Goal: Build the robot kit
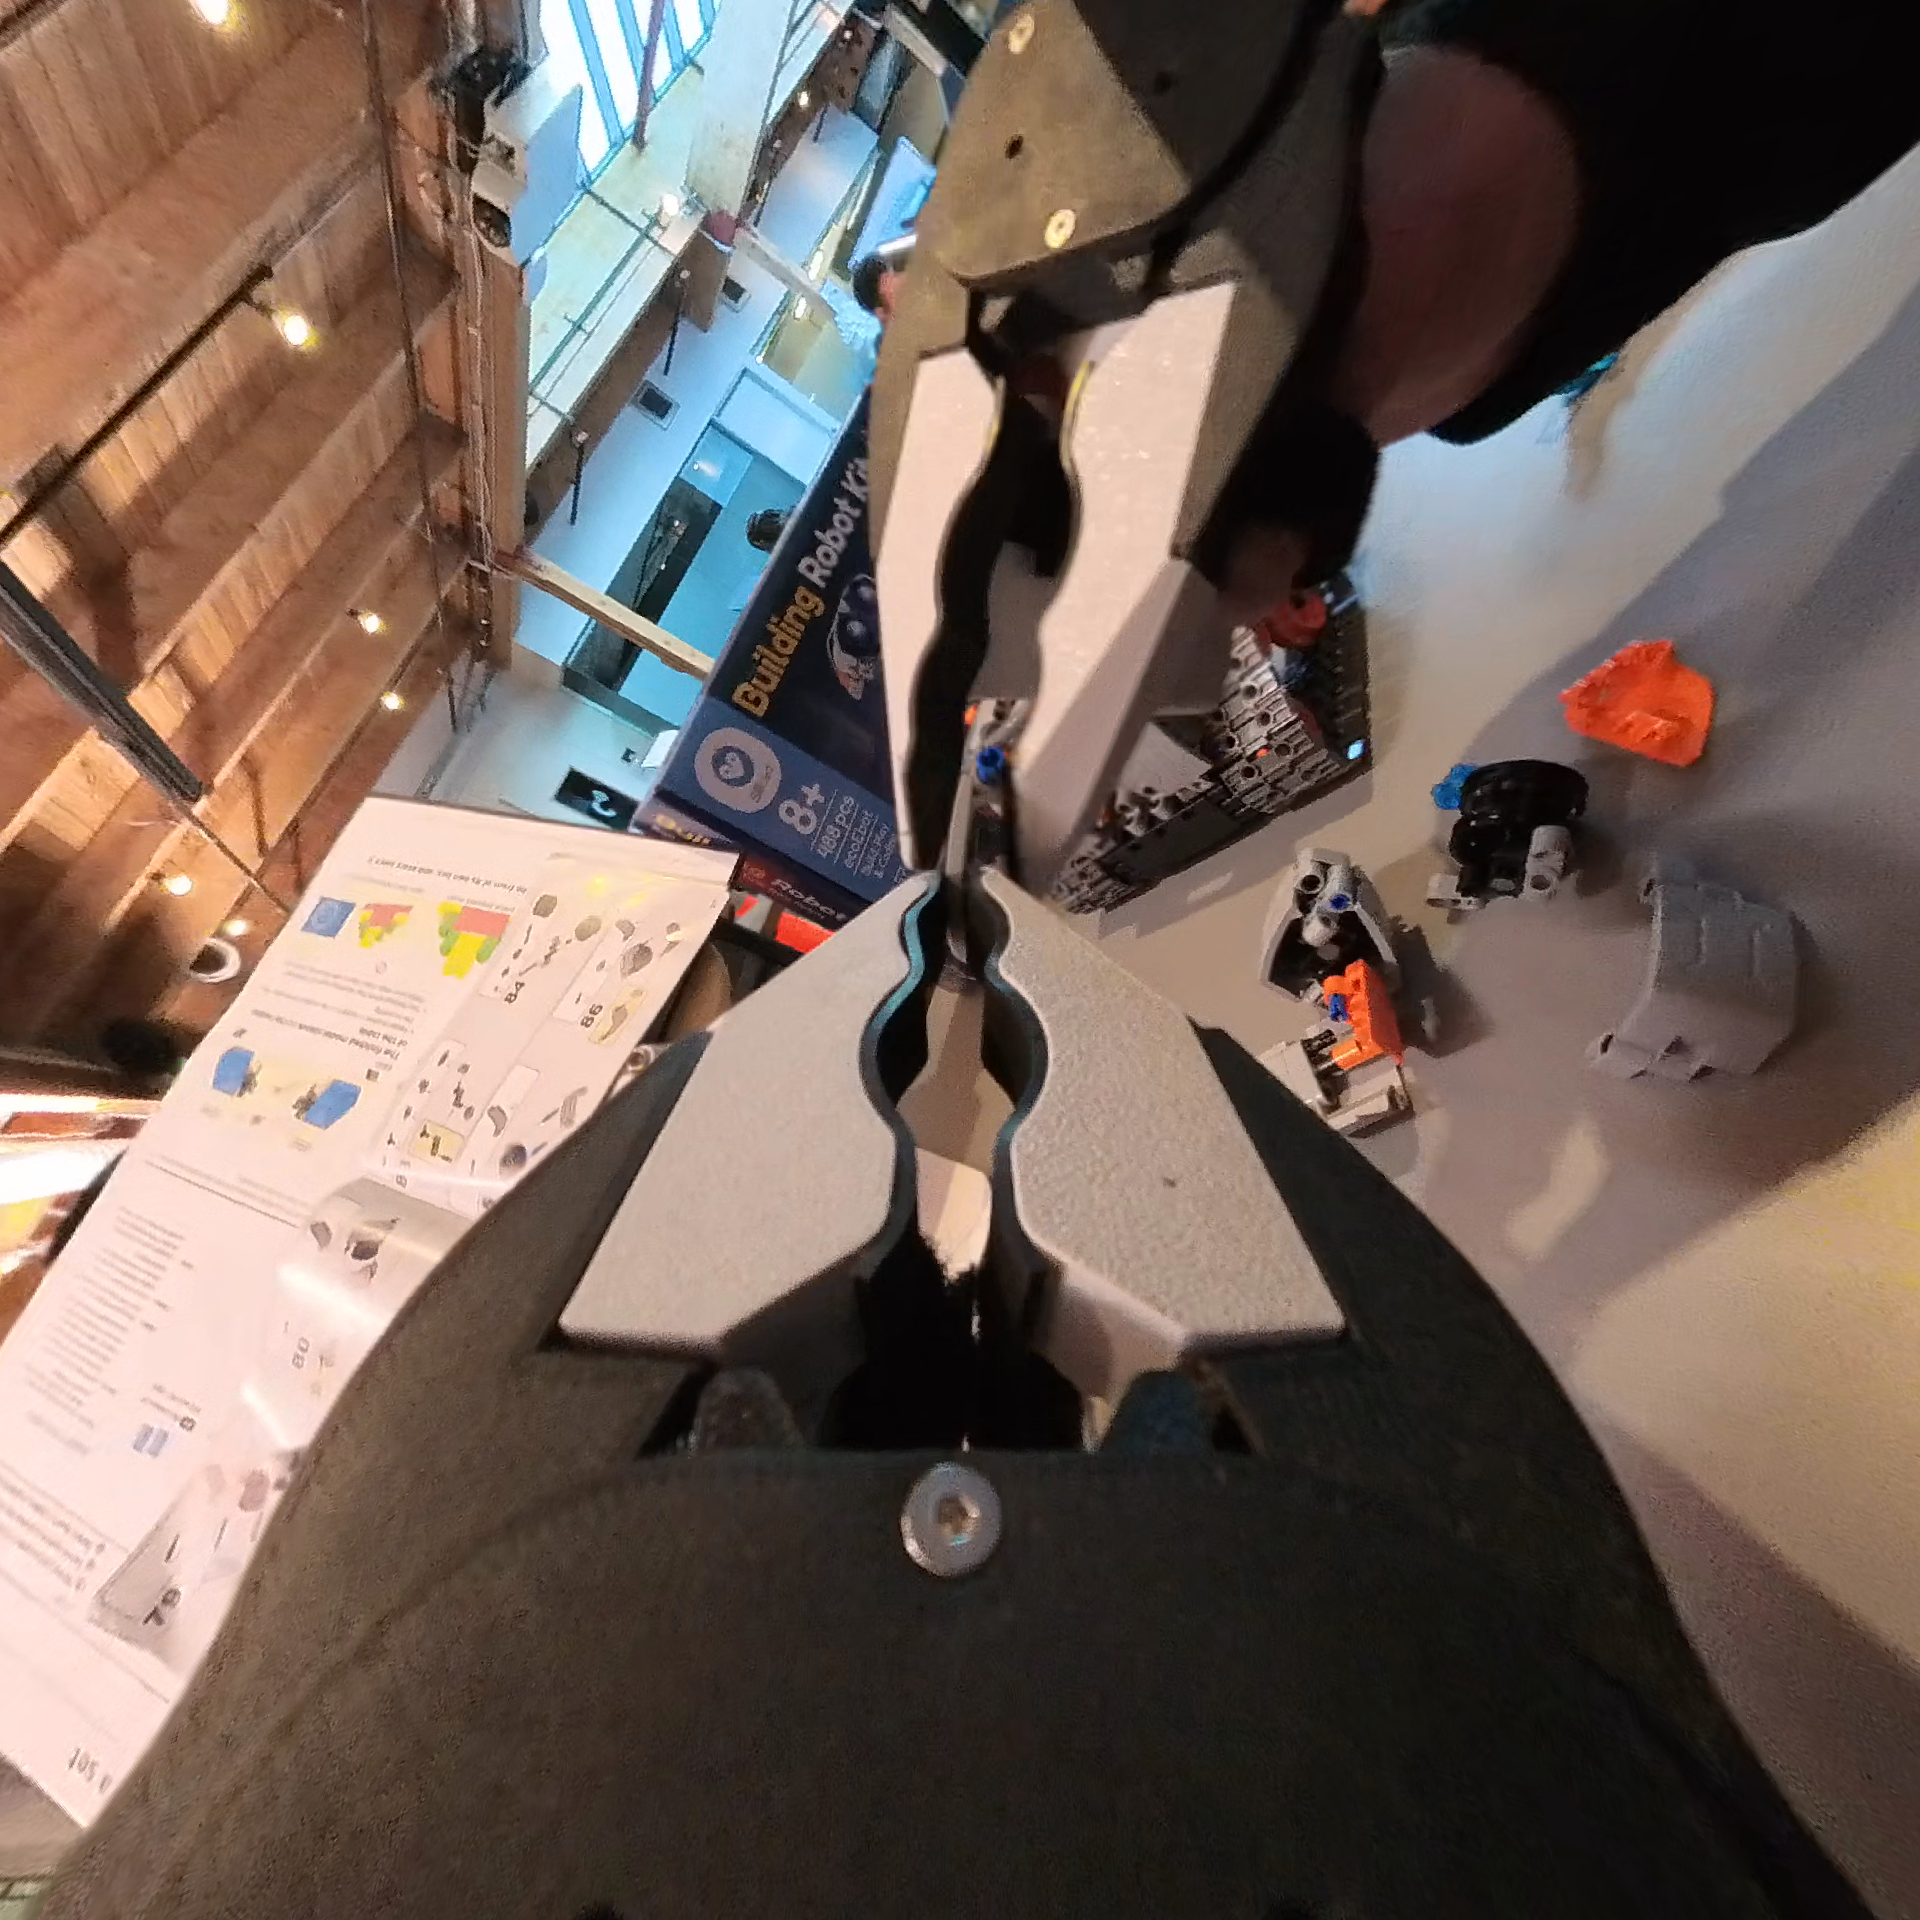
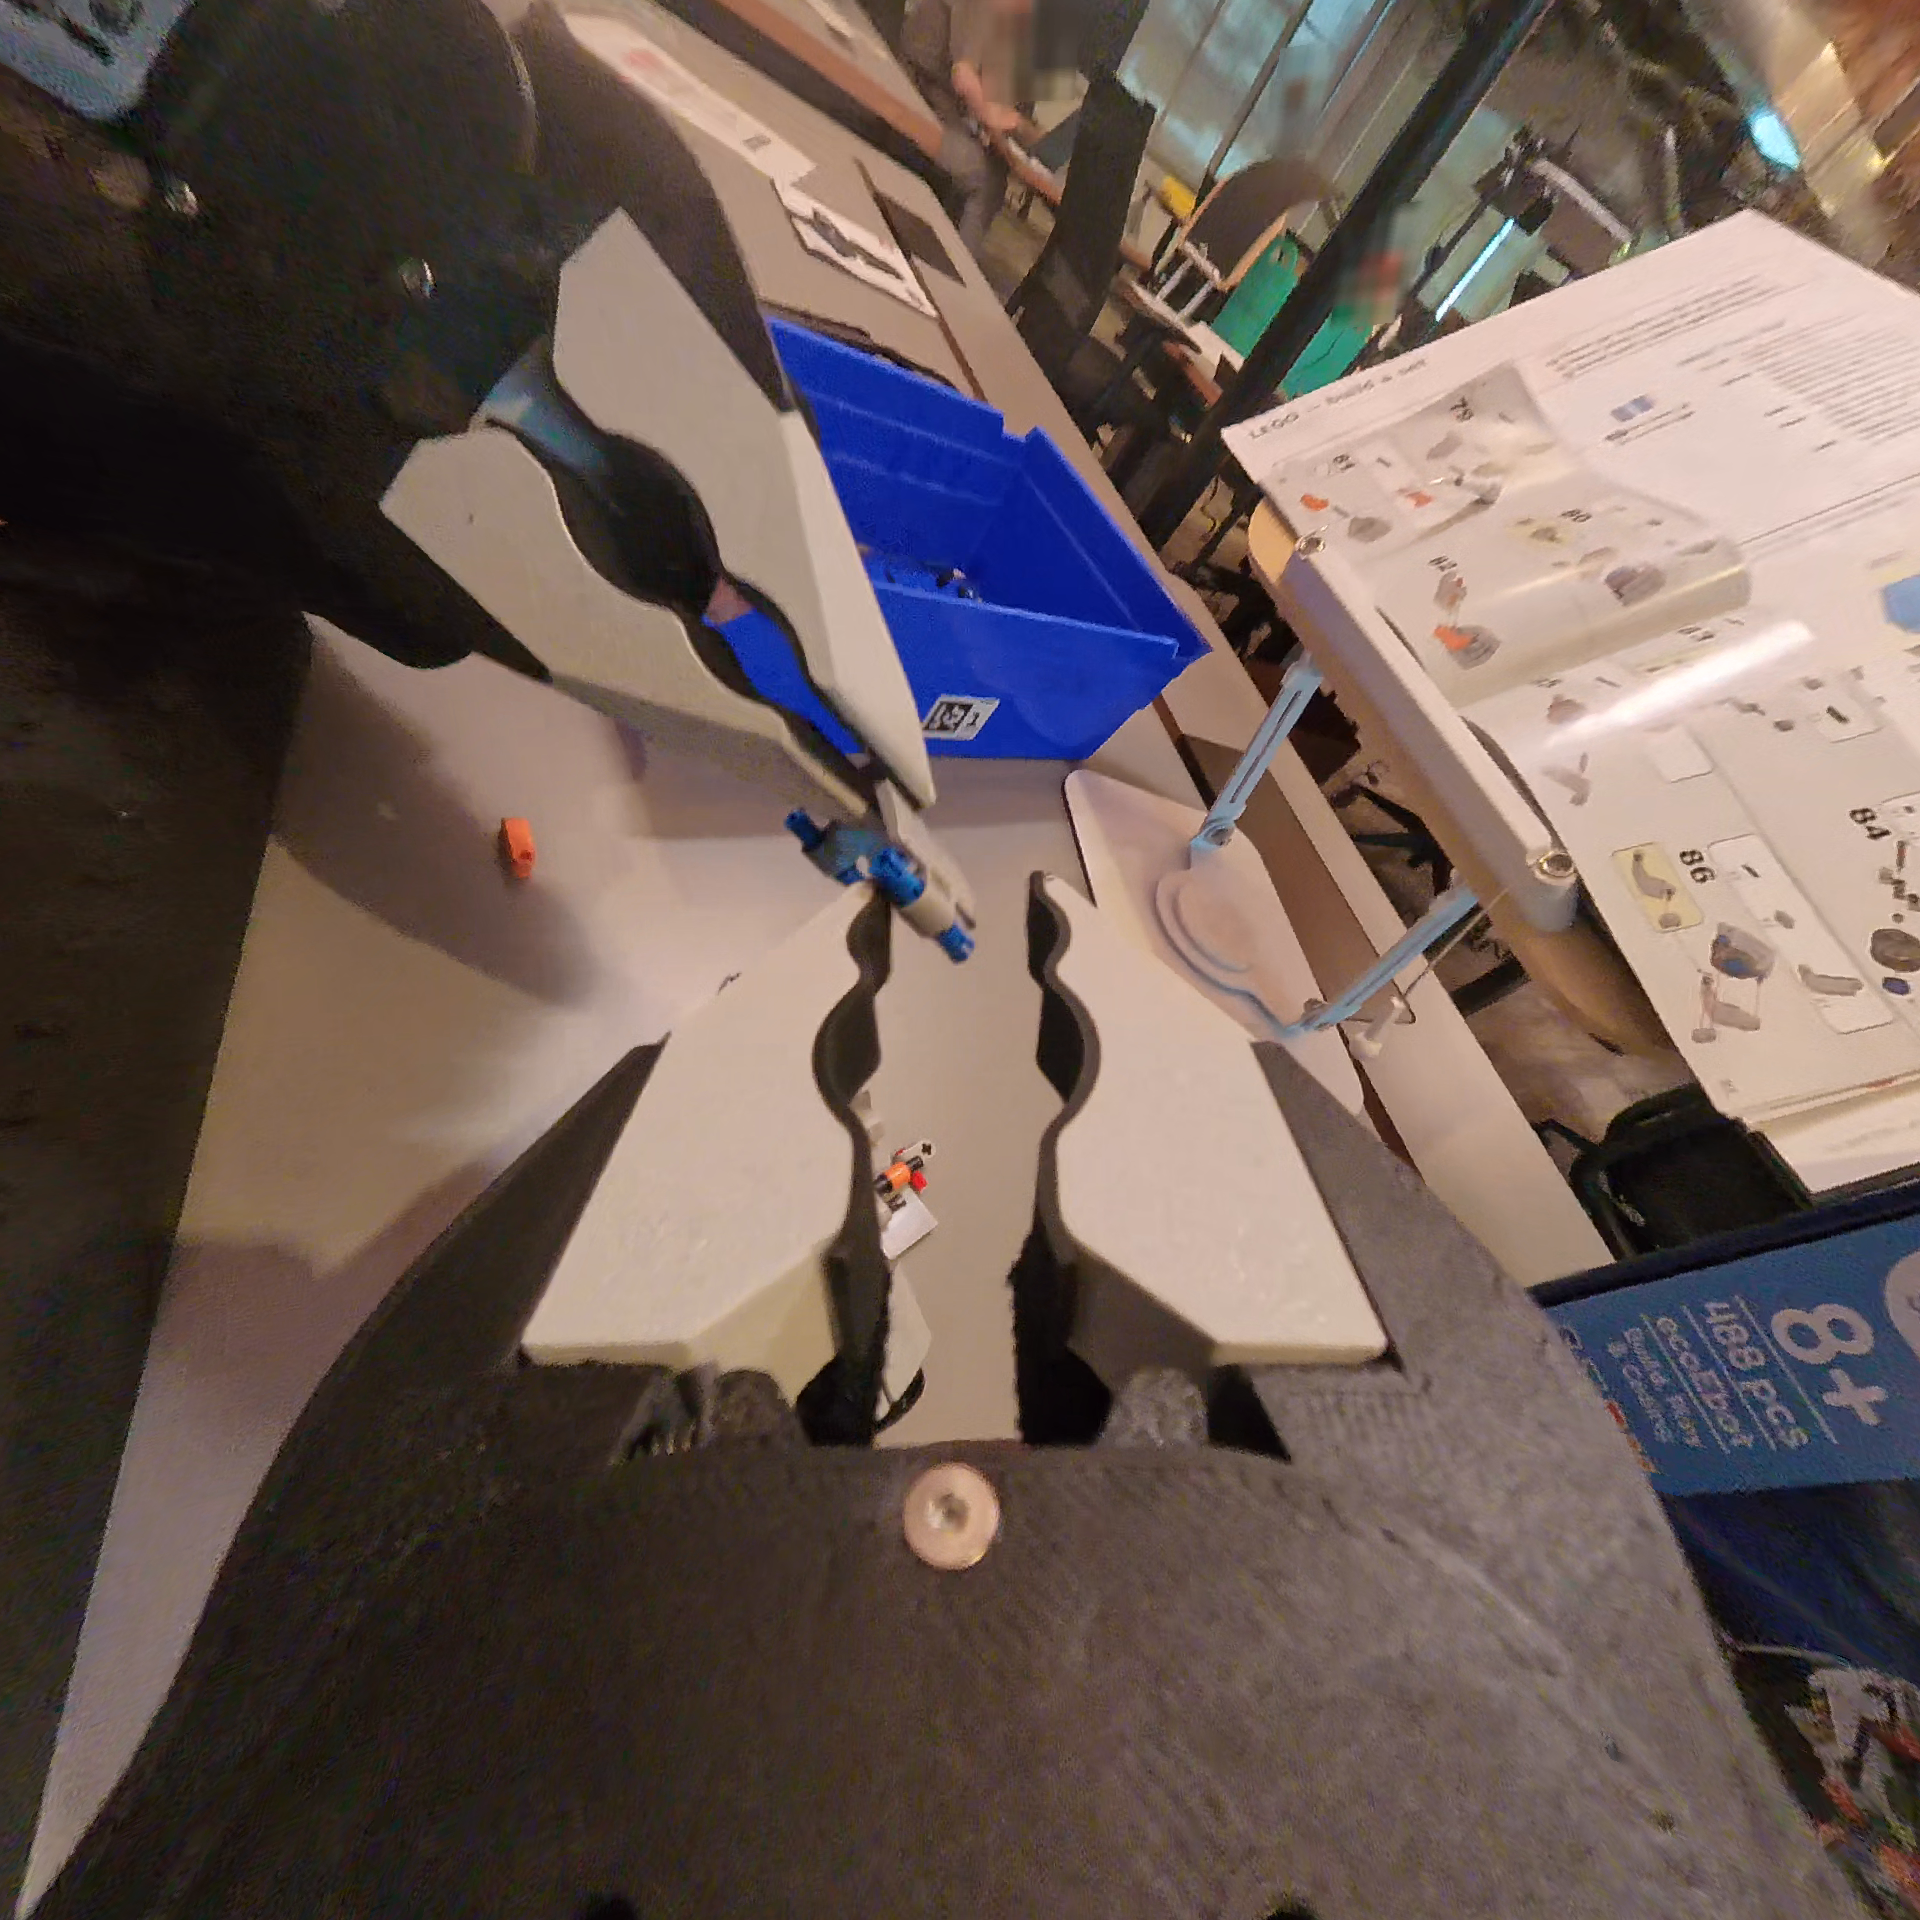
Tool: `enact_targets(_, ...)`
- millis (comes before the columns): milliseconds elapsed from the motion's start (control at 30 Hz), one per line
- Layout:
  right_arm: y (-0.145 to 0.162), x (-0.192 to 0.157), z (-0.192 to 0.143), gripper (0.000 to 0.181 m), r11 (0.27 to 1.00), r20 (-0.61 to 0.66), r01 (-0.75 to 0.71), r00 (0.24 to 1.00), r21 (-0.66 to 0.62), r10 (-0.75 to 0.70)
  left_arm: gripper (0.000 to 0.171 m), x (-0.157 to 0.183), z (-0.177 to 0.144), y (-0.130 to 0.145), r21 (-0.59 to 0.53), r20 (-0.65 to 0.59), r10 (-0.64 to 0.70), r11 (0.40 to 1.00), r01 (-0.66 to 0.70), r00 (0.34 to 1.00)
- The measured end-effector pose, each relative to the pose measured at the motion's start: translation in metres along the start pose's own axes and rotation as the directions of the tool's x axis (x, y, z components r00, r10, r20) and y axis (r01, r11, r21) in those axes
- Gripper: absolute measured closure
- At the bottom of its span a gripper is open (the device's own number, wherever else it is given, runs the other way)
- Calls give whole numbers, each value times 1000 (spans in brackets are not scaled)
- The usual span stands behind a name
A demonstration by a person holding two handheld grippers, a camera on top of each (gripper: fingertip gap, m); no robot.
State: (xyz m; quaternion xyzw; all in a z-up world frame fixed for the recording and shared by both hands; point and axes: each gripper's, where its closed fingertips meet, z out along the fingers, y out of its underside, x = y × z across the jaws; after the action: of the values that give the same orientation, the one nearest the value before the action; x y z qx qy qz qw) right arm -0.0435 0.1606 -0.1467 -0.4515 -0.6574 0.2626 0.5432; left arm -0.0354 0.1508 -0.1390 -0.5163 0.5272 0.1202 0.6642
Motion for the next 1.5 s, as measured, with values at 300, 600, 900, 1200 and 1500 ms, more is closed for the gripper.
enact_targets(300,1,2,-5,177,999,-10,-9,1000,37,9,165,-4,-2,-3,46,-28,-133,990,135,991)
enact_targets(600,0,11,-10,177,977,-181,203,961,-58,-211,142,-1,3,4,14,-173,-442,893,451,880)
enact_targets(900,-7,-7,-4,173,923,-199,372,901,-103,-385,168,3,5,10,-17,-148,-411,910,414,899)
enact_targets(1200,-13,-5,-16,141,992,31,-60,998,114,57,168,-3,2,4,40,-49,-246,968,248,968)
enact_targets(1500,-14,-29,-12,134,868,387,-492,815,69,431,169,3,4,4,5,29,-34,999,34,999)
